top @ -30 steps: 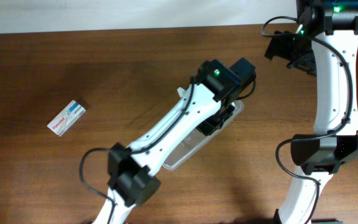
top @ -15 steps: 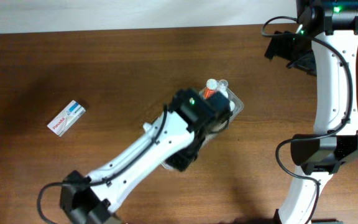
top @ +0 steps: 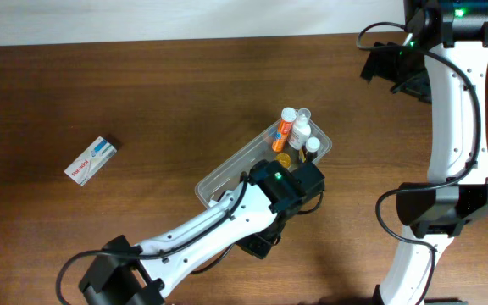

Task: Pack container
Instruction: 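Open left gripper and lift it out of the container, then move left gripper back left toward the white Panadol box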

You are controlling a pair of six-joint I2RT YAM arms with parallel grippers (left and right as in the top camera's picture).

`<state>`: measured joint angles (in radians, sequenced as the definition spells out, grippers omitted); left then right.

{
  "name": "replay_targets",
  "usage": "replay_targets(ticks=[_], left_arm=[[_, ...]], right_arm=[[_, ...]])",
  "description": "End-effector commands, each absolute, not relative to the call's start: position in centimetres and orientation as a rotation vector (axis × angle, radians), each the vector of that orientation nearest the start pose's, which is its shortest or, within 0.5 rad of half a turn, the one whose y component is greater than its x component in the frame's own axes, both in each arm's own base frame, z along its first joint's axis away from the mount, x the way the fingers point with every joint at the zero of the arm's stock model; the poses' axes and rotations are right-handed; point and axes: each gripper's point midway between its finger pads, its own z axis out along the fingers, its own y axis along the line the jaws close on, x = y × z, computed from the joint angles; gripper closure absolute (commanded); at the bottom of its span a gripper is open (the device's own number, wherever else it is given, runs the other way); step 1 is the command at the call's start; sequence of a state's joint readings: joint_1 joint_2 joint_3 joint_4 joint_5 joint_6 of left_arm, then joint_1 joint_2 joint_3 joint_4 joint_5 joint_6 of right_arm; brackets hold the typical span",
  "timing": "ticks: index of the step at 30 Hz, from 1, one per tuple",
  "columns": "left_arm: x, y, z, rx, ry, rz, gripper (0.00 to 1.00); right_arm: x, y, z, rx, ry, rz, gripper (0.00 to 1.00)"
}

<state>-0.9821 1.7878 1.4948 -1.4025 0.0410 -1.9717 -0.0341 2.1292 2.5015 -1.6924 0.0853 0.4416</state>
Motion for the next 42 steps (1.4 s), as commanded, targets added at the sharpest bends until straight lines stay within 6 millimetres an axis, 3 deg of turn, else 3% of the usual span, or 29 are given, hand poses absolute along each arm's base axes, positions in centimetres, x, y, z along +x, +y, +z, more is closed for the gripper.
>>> replay_targets(ticks=[1, 15, 26, 42], left_arm=[[17.0, -23.9, 10.5, -1.554, 2.732, 0.197, 0.87], [21.4, -20.3, 7.1, -1.669, 2.546, 0.176, 0.87], [26.7, -17.7, 7.0, -1.746, 2.429, 0.059, 0.87], [31.1, -14.5, 7.1, -1.891, 2.279, -0.055, 0.87]], right_arm=[[42.7, -3.1, 24.8, 0.706, 2.781, -0.041, 0.02], [42.7, -3.1, 24.8, 0.706, 2.781, -0.041, 0.02], [42.7, -3.1, 24.8, 0.706, 2.781, -0.041, 0.02], [42.7, -3.1, 24.8, 0.706, 2.781, -0.041, 0.02]])
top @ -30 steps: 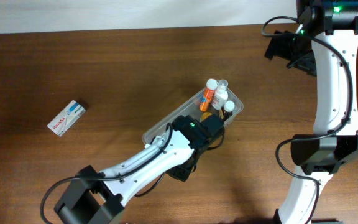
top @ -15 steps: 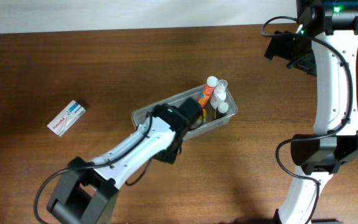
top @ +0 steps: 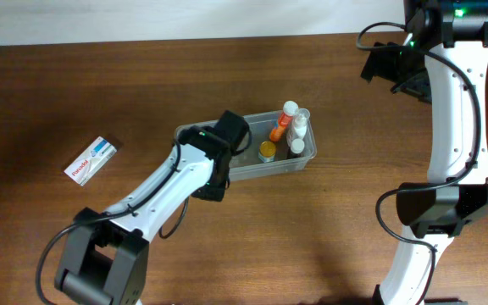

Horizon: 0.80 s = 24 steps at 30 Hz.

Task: Pack container
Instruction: 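Move left gripper back left toward the white Panadol box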

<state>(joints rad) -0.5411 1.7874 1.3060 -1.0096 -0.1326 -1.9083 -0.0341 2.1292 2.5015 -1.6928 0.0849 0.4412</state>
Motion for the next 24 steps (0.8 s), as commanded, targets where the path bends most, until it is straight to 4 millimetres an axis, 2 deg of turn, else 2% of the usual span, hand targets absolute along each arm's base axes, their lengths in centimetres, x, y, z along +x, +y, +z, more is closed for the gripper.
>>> replay_targets(ticks=[1, 3, 6, 8, 10, 11, 12, 14, 17, 21, 22, 24], left_arm=[[31.3, -14.3, 7.1, -1.901, 2.268, -0.058, 0.87], [31.5, -13.6, 7.2, -1.928, 2.254, -0.054, 0.87], [30.5, -12.6, 7.6, -1.969, 2.255, -0.012, 0.87], [29.8, -11.5, 8.6, -1.991, 2.240, 0.011, 0.85], [29.0, -10.1, 10.1, -2.020, 2.213, 0.022, 0.79], [28.4, -9.4, 10.9, -2.037, 2.197, 0.029, 0.70], [27.6, -8.2, 12.1, -2.060, 2.168, 0.037, 0.51], [26.0, -6.2, 14.0, -2.102, 2.121, 0.047, 0.01], [24.5, -3.4, 16.5, -2.133, 2.016, 0.037, 0.01], [24.2, -1.2, 18.7, -2.112, 1.896, -0.009, 0.01], [24.8, 0.1, 19.4, -2.068, 1.826, 0.001, 0.01], [24.4, 0.9, 19.7, -2.044, 1.806, 0.048, 0.01]], right_arm=[[42.7, -3.1, 24.8, 0.705, 2.781, -0.041, 0.02], [42.7, -3.1, 24.8, 0.705, 2.781, -0.041, 0.02], [42.7, -3.1, 24.8, 0.706, 2.781, -0.041, 0.01], [42.7, -3.1, 24.8, 0.706, 2.781, -0.041, 0.02], [42.7, -3.1, 24.8, 0.706, 2.781, -0.041, 0.02], [42.7, -3.1, 24.8, 0.706, 2.781, -0.040, 0.02], [42.7, -3.1, 24.8, 0.706, 2.781, -0.041, 0.02], [42.7, -3.1, 24.8, 0.706, 2.781, -0.040, 0.02], [42.7, -3.1, 24.8, 0.706, 2.781, -0.041, 0.02], [42.7, -3.1, 24.8, 0.705, 2.781, -0.041, 0.02], [42.7, -3.1, 24.8, 0.706, 2.781, -0.041, 0.02], [42.7, -3.1, 24.8, 0.706, 2.781, -0.040, 0.02]])
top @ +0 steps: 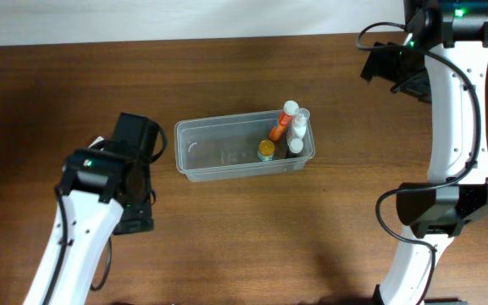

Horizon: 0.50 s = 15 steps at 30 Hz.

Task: Pack container
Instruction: 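Move left gripper back left toward the white Panadol box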

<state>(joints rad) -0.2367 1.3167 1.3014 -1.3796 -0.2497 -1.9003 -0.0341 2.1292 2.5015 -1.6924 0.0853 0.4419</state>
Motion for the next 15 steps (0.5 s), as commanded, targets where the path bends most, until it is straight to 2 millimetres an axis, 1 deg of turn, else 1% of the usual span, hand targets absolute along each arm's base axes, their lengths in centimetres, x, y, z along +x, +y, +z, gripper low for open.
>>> replay_targets(ticks=[1, 2, 3, 5, 6, 9, 11, 12, 14, 15], left_arm=[[24.1, 1.5, 19.8, -1.991, 1.835, 0.111, 0.01], [23.9, 2.1, 19.9, -1.910, 1.895, 0.173, 0.01], [24.2, 2.5, 20.1, -1.815, 1.953, 0.218, 0.01], [25.5, 3.0, 20.4, -1.637, 2.036, 0.269, 0.01], [25.6, 3.2, 20.4, -1.607, 2.054, 0.292, 0.01], [24.9, 3.2, 19.5, -1.609, 2.108, 0.363, 0.01], [24.6, 3.0, 19.0, -1.619, 2.140, 0.379, 0.01], [24.6, 3.0, 18.9, -1.618, 2.144, 0.387, 0.03], [24.5, 3.2, 18.6, -1.612, 2.152, 0.428, 0.04], [24.2, 3.8, 18.7, -1.592, 2.145, 0.495, 0.01]], right_arm=[[42.7, -3.1, 24.8, 0.706, 2.781, -0.040, 0.02], [42.7, -3.1, 24.8, 0.706, 2.781, -0.041, 0.02], [42.7, -3.1, 24.8, 0.706, 2.781, -0.040, 0.02], [42.7, -3.1, 24.8, 0.706, 2.781, -0.041, 0.02], [42.7, -3.1, 24.8, 0.706, 2.781, -0.041, 0.02], [42.7, -3.1, 24.8, 0.706, 2.781, -0.041, 0.02], [42.7, -3.1, 24.8, 0.705, 2.781, -0.041, 0.02], [42.7, -3.1, 24.8, 0.706, 2.781, -0.040, 0.02], [42.7, -3.1, 24.8, 0.706, 2.781, -0.041, 0.02], [42.7, -3.1, 24.8, 0.706, 2.781, -0.040, 0.02]])
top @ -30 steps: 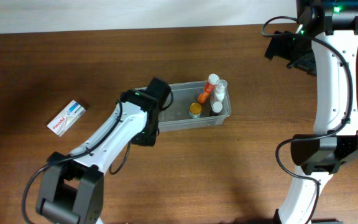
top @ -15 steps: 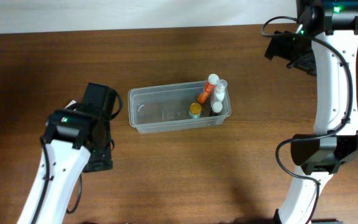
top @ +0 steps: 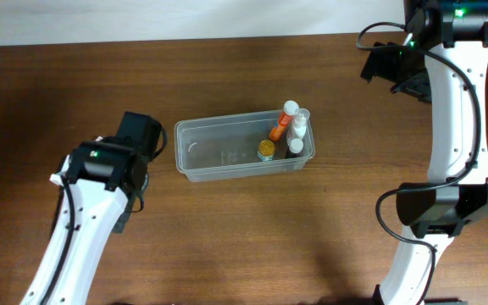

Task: Pack container
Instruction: 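Move left gripper back left toward the white Panadol box, then lower left gripper onto the Panadol box and grasp it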

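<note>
A clear plastic container (top: pixel 227 151) lies lengthwise at the table's middle. At its right end stand an orange bottle (top: pixel 280 129), a white bottle (top: pixel 298 125), a yellow-lidded jar (top: pixel 266 150) and a small dark bottle with a white cap (top: pixel 296 146). My left gripper (top: pixel 141 132) sits just left of the container, its fingers hidden under the black head. The left arm (top: pixel 100 182) covers the spot below it; only a white sliver (top: pixel 56 178) shows at its edge. My right gripper (top: pixel 381 66) hangs far back right, away from everything.
The right arm's white links (top: pixel 456 110) rise along the right side, above its base (top: pixel 443 207). Bare wooden table (top: pixel 252 246) stretches in front of the container, and a pale wall edge runs along the back.
My left arm's wrist has shifted a little towards the back, and its elbow has swung to the left. The container, its bottles and the right arm are unchanged.
At first the container lay diagonally, my left arm stretched across its near right end, and a white-and-blue box lay far left. Then the container sat farther back and straighter, the arm at its left end. Later the arm was over the box's spot and remains there.
</note>
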You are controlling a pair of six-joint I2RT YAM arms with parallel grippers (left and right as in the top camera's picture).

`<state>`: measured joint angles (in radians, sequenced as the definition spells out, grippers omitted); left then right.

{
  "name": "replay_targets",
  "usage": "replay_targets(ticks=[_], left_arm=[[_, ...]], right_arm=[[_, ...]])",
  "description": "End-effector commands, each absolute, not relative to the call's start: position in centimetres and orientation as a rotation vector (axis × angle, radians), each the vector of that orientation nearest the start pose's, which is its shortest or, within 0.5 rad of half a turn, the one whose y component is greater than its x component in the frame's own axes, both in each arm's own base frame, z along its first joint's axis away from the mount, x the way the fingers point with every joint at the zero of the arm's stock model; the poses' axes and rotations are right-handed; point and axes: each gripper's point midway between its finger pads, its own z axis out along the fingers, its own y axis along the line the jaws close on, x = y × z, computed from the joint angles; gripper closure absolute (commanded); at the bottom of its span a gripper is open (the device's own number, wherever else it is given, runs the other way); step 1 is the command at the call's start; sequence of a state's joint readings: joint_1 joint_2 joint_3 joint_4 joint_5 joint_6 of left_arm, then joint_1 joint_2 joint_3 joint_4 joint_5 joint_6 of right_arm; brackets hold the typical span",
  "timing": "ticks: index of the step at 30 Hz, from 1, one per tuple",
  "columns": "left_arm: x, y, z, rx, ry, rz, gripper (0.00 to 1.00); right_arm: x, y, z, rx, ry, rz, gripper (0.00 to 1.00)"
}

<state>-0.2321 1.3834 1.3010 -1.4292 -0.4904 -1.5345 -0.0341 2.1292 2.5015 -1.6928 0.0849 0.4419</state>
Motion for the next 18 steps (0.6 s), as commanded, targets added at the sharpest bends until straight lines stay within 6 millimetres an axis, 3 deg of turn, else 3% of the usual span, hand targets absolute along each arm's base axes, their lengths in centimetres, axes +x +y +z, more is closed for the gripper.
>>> replay_targets(ticks=[1, 4, 6, 9, 11, 12, 14, 18], left_arm=[[24.3, 4.3, 18.9, -1.574, 2.126, 0.525, 0.01], [24.7, 4.7, 19.3, -1.500, 2.141, 0.559, 0.01], [27.3, 5.4, 20.3, -1.281, 2.160, 0.589, 0.01], [31.3, 4.8, 19.4, -1.065, 2.328, 0.417, 0.01], [32.5, 5.6, 18.3, -1.072, 2.395, 0.305, 0.01], [32.8, 7.0, 17.2, -1.115, 2.429, 0.254, 0.01], [32.2, 10.8, 14.9, -1.221, 2.491, 0.214, 0.01], [31.4, 14.6, 12.5, -1.383, 2.492, 0.189, 0.01]], right_arm=[[42.7, -3.1, 24.8, 0.706, 2.781, -0.041, 0.02], [42.7, -3.1, 24.8, 0.706, 2.781, -0.040, 0.02], [42.7, -3.1, 24.8, 0.706, 2.781, -0.041, 0.02], [42.7, -3.1, 24.8, 0.706, 2.781, -0.040, 0.02], [42.7, -3.1, 24.8, 0.706, 2.781, -0.041, 0.01], [42.7, -3.1, 24.8, 0.706, 2.781, -0.041, 0.02], [42.7, -3.1, 24.8, 0.705, 2.781, -0.040, 0.02], [42.7, -3.1, 24.8, 0.706, 2.781, -0.041, 0.02]])
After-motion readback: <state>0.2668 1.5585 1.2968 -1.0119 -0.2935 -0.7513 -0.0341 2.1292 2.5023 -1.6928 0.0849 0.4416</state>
